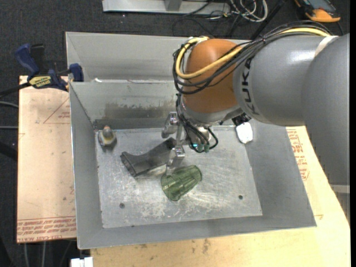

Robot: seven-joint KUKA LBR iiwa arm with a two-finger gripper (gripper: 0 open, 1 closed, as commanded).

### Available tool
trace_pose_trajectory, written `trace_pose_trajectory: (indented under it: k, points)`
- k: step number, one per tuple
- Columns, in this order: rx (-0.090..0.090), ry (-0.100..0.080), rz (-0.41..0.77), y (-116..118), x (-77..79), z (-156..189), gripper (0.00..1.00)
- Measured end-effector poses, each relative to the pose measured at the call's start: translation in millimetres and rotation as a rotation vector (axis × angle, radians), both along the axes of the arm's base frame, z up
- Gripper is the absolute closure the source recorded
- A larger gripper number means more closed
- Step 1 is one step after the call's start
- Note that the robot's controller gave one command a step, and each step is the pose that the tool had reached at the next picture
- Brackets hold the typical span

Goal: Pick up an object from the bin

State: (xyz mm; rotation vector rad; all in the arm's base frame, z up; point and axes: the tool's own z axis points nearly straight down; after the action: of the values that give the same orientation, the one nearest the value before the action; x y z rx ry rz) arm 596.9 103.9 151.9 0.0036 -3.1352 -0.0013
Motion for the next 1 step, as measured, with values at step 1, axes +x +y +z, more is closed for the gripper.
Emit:
trace_pose_trajectory:
  k: [1]
  points:
    - [0.001, -0.007, -0.002, -0.3, 1.9, 4.0, 0.0]
